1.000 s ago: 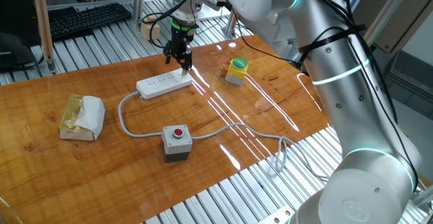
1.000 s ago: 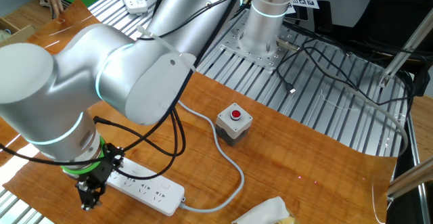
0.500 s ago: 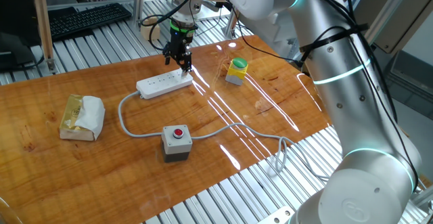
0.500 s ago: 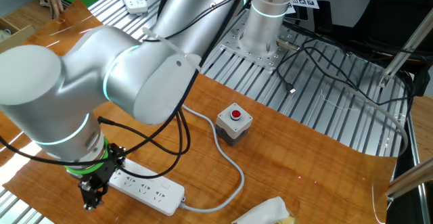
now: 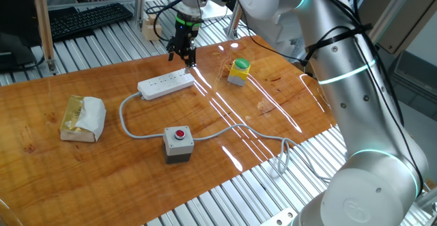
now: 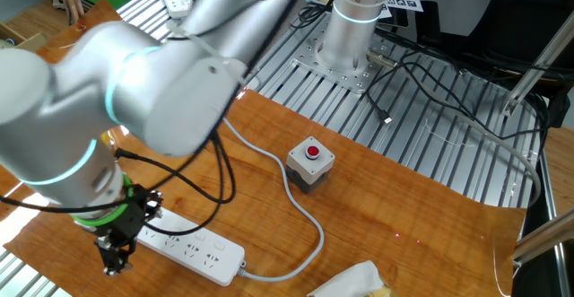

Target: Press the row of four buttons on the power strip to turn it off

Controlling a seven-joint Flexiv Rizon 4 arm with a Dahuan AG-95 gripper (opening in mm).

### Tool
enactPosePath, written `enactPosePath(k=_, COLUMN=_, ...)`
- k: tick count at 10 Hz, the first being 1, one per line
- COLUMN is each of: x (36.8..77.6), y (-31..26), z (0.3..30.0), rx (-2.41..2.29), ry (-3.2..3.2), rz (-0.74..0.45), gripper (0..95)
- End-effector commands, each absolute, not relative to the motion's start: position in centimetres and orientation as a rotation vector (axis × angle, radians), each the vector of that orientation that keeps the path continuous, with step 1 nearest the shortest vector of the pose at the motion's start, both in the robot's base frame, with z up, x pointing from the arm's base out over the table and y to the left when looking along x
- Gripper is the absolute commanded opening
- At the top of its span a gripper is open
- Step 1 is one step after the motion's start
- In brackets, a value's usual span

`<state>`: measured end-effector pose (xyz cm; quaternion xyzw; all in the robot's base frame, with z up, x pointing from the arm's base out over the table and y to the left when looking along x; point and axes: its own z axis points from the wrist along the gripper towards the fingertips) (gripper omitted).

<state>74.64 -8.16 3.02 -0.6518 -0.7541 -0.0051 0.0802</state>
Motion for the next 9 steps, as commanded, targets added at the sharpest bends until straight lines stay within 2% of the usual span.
enactPosePath(k=1, x=74.23, y=-8.35, z=3.23, rx=-1.941, ry=-2.274, rz=-0.007, gripper=95.0)
enactPosePath(k=9, x=74.23, y=-8.35, z=3.23, rx=-1.992, ry=-2.264, rz=0.023, gripper=95.0)
